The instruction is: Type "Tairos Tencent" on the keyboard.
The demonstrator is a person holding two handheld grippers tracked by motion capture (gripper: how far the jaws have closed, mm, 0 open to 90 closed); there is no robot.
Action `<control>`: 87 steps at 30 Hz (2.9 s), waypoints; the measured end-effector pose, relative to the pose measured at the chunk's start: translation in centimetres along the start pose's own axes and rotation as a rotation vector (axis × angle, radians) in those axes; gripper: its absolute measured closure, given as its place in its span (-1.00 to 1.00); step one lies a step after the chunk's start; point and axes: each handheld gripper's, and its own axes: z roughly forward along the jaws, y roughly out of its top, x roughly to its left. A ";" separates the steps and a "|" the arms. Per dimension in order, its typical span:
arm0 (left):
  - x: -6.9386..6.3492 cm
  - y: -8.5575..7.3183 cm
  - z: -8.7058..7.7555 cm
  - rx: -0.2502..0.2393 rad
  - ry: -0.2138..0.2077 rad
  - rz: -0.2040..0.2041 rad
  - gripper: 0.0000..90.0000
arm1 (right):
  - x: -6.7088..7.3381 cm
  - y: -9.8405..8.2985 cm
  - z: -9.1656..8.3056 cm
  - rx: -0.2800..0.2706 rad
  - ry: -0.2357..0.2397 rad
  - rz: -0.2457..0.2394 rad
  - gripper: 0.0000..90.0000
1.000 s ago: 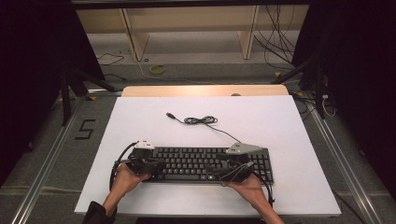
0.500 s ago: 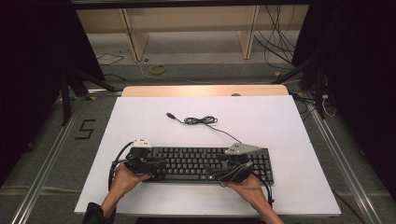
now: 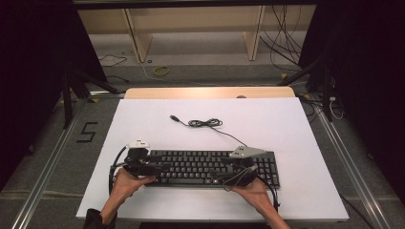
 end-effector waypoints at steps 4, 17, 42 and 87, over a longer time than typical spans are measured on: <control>0.1 -0.1 -0.2 -0.025 -0.001 -0.007 -0.20 | 0.1 0.1 0.1 0.000 0.007 0.000 -0.23; -0.2 -0.3 -1.5 -0.122 -0.013 -0.021 -0.30 | 0.9 0.8 0.7 0.004 0.038 -0.011 -0.23; -0.4 -1.5 -2.5 -0.178 0.000 -0.022 -0.31 | 3.2 1.4 3.4 0.059 0.118 -0.074 0.53; -0.2 -3.2 -3.7 -0.198 0.011 -0.040 -0.33 | 5.1 1.0 7.7 0.162 0.128 -0.136 1.00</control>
